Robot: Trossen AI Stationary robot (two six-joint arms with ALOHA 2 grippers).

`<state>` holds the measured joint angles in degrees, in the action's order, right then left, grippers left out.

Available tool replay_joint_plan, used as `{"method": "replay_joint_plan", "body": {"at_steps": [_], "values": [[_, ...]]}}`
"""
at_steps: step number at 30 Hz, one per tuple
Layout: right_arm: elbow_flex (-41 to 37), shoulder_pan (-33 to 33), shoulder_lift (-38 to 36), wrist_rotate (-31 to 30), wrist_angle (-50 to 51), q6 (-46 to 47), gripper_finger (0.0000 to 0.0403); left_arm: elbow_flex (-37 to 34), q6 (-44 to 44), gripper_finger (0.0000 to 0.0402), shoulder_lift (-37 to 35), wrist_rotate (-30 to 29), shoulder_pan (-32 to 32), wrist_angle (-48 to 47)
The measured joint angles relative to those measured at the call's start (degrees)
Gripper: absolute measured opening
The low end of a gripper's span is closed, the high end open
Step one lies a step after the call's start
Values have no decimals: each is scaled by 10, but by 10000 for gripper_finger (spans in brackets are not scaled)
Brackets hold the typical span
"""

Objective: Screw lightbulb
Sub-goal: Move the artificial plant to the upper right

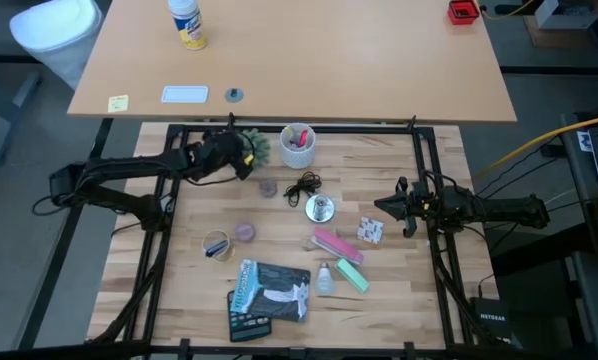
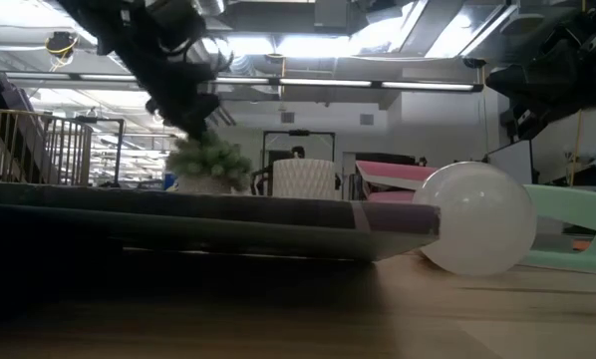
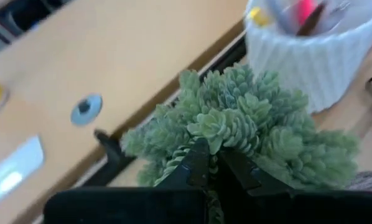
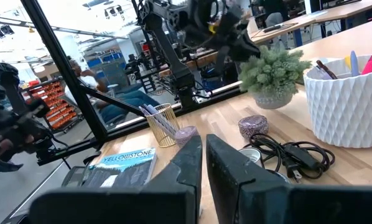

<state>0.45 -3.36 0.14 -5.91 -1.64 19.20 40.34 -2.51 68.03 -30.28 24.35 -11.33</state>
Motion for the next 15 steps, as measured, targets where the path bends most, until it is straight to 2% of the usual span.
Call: {"method": "replay_joint_plan", "body": {"at_steps": [3,12,15], "values": [[0,0,0,0,0,0,28,-20,-18,3,1,23,12,-2],[0,0,0,0,0,0,28,-44,-36,5,0,29,12,-1],[0,0,0,0,0,0,28,-44,-36,25,0,30,12,2]]}}
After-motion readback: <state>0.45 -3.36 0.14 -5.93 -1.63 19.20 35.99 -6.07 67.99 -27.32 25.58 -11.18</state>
